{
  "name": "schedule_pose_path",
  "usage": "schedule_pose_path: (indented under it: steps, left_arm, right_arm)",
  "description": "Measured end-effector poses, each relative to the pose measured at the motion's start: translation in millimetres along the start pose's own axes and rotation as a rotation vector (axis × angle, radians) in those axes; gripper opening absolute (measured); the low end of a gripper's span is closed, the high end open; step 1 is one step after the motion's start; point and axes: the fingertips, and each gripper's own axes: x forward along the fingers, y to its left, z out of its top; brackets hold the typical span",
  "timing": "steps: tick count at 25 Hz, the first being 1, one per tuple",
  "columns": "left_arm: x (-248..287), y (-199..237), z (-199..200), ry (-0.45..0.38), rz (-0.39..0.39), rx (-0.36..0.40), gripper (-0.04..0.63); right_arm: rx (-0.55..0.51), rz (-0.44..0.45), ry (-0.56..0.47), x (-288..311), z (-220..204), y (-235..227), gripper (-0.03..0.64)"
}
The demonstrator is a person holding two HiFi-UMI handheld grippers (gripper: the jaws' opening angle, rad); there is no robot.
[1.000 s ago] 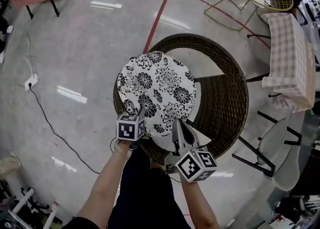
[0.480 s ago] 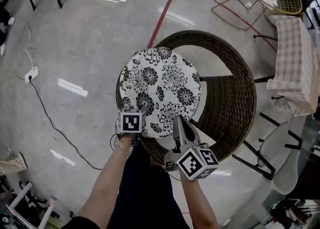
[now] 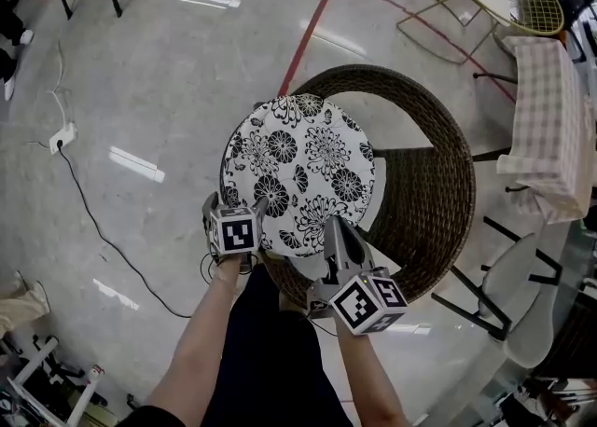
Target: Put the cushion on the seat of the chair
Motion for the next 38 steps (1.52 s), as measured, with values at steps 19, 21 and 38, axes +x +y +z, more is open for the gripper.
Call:
schedule_pose_path:
  steps: [19, 21, 38]
  left_arm:
    - [-180.9, -66.7, 54.0, -0.438, -0.153, -0.045, 0.025]
    - [-198.7, -76.0, 56.5, -0.459, -0.179, -0.045, 0.024]
    - [-316.7, -131.6, 68.8, -0.592, -0.281, 0.116, 0.023]
  right_arm:
    - [-0.005, 0.071, -0.063, -42.6, 21.3, 38.8, -0.006]
    - [0.014, 0.078, -0.049, -49.6, 21.5, 40.3, -0.006]
    - [-0.116, 0.155, -0.199, -125.2, 81.4, 94.8, -0.006]
